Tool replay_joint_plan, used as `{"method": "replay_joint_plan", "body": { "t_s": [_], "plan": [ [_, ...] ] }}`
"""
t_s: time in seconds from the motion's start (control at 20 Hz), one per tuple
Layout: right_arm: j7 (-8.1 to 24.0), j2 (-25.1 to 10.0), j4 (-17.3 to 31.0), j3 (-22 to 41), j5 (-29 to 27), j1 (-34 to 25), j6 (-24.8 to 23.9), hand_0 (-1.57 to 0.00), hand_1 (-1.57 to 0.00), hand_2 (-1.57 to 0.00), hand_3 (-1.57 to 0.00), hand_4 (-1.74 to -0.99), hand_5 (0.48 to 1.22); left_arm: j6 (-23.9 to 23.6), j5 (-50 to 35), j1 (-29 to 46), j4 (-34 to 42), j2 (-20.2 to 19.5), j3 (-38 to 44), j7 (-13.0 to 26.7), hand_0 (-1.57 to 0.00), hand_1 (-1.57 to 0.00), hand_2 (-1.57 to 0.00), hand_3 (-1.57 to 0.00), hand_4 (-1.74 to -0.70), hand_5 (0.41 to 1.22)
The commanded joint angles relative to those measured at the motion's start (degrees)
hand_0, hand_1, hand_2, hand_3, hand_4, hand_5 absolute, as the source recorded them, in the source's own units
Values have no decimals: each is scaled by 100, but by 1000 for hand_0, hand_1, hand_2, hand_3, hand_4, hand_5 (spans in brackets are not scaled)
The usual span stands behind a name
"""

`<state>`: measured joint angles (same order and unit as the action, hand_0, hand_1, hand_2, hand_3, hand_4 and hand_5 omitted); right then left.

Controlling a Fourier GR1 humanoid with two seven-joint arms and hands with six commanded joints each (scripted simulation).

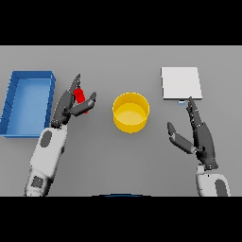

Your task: Pick up the red beaker and tilt it to pour out 1 green nut into yellow bowl. Pick up the yellow bowl and place it on the metallic measuring scale.

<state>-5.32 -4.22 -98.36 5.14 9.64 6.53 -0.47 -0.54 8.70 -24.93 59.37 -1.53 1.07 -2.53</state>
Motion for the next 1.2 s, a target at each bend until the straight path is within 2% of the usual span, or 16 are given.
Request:
{"method": "replay_joint_plan", "body": {
  "t_s": [0.0,0.1,0.15,0.2,0.25,0.35,0.45,0.55,0.6,0.7,0.85,1.0,1.15],
  "plan": [
    [5,-3,-55,4,-14,13,8,1,1,1,1,-1305,681,-3,-2,-66,-111,-17,36,-86,1,1,1,1,-1343,725],
    [33,-35,41,-46,13,-57,-30,1,1,1,1,-1295,683,-45,-59,-137,-186,67,87,-273,1,1,-30,-3,-1389,752],
    [27,-54,20,-39,34,-72,-31,1,1,1,1,-1291,684,-124,-65,-158,-243,112,122,-280,-81,-84,-122,-75,-1416,770],
    [23,-35,-10,-19,29,-54,-24,1,1,1,1,-1289,684,-173,-100,-220,-344,165,173,-192,-253,-276,-307,-220,-1444,795],
    [62,-33,18,-21,44,-98,-34,1,1,1,1,-1286,685,-248,-119,-286,-398,199,223,-129,-458,-483,-501,-490,-1443,881],
    [2,-34,11,-30,24,-19,-24,1,1,1,1,-1283,683,-548,84,-308,-485,245,173,-193,-859,-875,-886,-879,-1439,1003],
    [45,-63,14,-77,-45,-117,-1,1,1,1,1,-1290,684,-577,169,-359,-477,250,165,-285,-1115,-1125,-1133,-1128,-1443,1082],
    [5,-49,27,-35,-9,-105,11,1,1,1,1,-1293,682,-595,168,-343,-564,309,223,-423,-1279,-1286,-1290,-1288,-1447,1132],
    [100,-52,65,-60,-56,-172,32,1,1,1,1,-1296,681,-633,181,-332,-600,315,242,-606,-1338,-1343,-1347,-1344,-1506,1132],
    [12,-38,61,6,-27,-140,79,1,1,1,1,-1296,682,-671,94,-308,-519,360,214,-726,-1422,-1425,-1427,-1426,-1591,1123],
    [-74,-32,141,40,69,-152,46,1,1,1,1,-1274,674,-698,5,-341,-389,263,160,-748,-1495,-1496,-1497,-1497,-1664,1108],
    [-139,-14,194,53,173,-202,-38,1,1,1,1,-1258,669,-838,30,-414,-32,184,16,-683,-1532,-1533,-1533,-1533,-1702,1098],
    [-161,-62,111,60,184,-170,-12,1,1,1,1,-1245,673,-886,275,-450,465,39,-345,-305,-1551,-1551,-1552,-1552,-1721,1101]
  ]
}}
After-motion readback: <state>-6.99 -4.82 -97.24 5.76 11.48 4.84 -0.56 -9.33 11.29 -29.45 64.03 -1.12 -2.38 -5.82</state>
